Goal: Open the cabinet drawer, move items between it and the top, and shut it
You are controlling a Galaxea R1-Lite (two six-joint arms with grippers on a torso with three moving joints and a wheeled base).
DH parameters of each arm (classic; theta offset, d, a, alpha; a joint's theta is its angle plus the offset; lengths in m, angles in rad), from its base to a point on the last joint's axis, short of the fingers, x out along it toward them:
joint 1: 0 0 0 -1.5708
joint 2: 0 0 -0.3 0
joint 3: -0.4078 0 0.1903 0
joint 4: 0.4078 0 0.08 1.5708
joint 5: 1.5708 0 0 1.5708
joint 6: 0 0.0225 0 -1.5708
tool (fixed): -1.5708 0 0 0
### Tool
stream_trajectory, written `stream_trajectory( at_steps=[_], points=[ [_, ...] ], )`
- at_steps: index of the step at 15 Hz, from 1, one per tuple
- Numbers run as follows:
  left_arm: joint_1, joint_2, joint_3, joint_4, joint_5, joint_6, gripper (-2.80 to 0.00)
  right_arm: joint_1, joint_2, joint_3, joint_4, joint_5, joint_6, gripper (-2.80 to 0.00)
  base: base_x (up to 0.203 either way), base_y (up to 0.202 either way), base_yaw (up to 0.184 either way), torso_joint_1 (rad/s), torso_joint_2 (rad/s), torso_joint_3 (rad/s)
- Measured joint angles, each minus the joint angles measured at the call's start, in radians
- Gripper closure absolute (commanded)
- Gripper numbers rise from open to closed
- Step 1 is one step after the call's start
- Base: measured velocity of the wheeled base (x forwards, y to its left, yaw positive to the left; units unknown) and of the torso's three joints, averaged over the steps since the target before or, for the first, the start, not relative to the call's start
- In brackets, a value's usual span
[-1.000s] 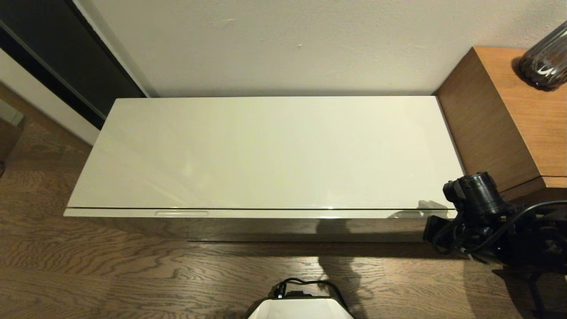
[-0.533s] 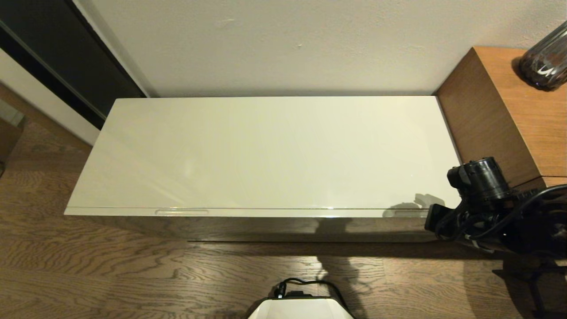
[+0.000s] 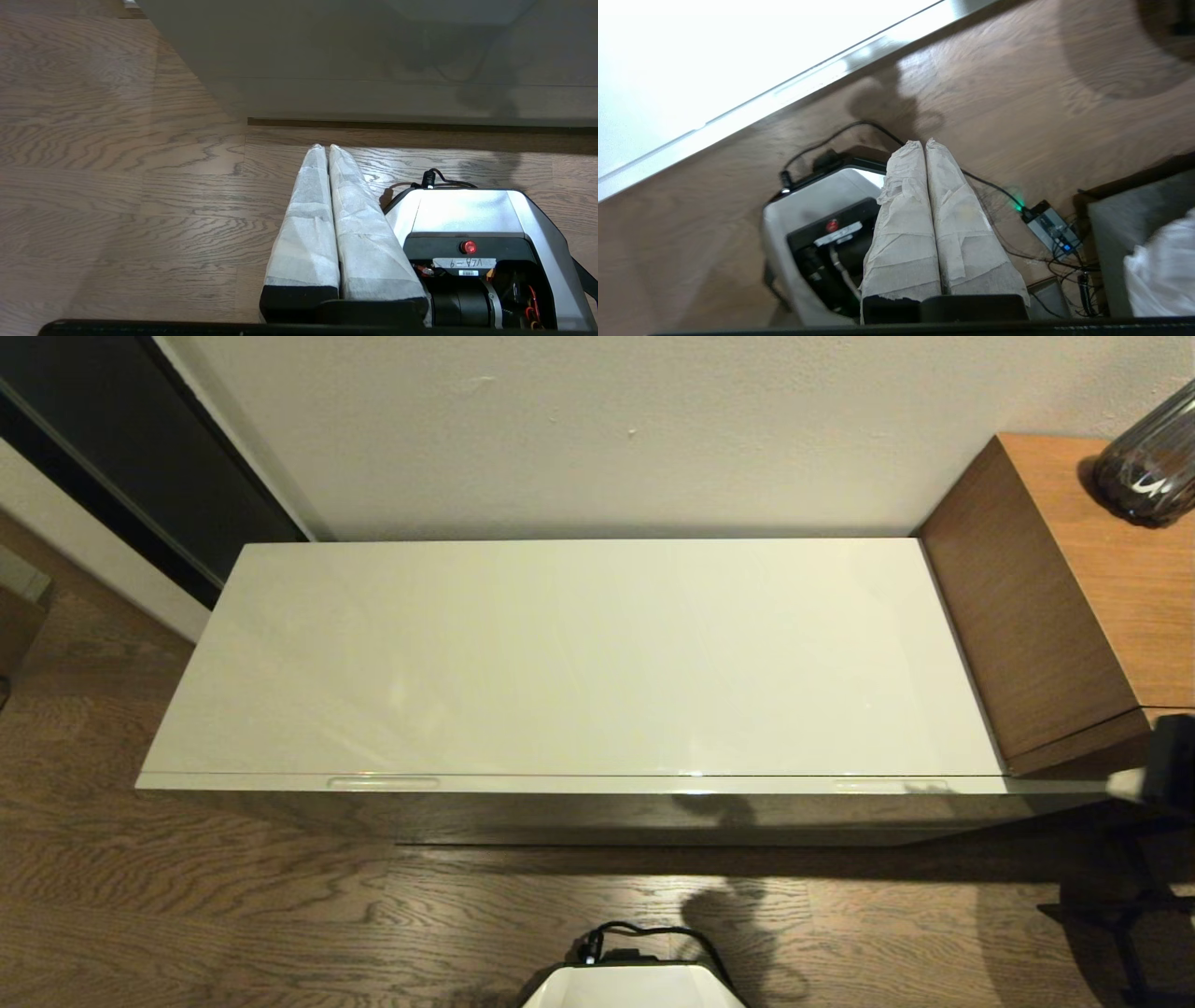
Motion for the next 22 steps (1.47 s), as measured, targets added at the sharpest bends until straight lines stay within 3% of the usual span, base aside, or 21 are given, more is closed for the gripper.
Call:
stream_trajectory(
  at_steps=[3,5,7,10,13,16,22],
  points=[
    [0.0,0.0,0.0,0.0,0.0,0.0,0.0,-0.072,-0.241,-0.304,0.47,0.014,-0.005,0.0,0.0,0.0,0.0,0.0,0.0,0.0],
    [0.0,0.0,0.0,0.0,0.0,0.0,0.0,-0.191,-0.406,-0.466,0.727,0.073,-0.061,0.0,0.0,0.0,0.0,0.0,0.0,0.0],
    [0.0,0.0,0.0,0.0,0.001,0.0,0.0,-0.265,-0.557,-0.505,0.858,0.138,-0.154,0.0,0.0,0.0,0.0,0.0,0.0,0.0],
    [0.0,0.0,0.0,0.0,0.0,0.0,0.0,-0.284,-0.743,-0.394,0.892,0.173,-0.257,0.0,0.0,0.0,0.0,0.0,0.0,0.0],
    [0.0,0.0,0.0,0.0,0.001,0.0,0.0,-0.289,-0.928,-0.169,0.762,0.175,-0.426,0.0,0.0,0.0,0.0,0.0,0.0,0.0],
    [0.0,0.0,0.0,0.0,0.0,0.0,0.0,-0.292,-1.065,0.089,0.415,0.157,-0.581,0.0,0.0,0.0,0.0,0.0,0.0,0.0],
    [0.0,0.0,0.0,0.0,0.0,0.0,0.0,-0.295,-1.14,0.603,-0.134,0.225,-0.622,0.0,0.0,0.0,0.0,0.0,0.0,0.0]
  ],
)
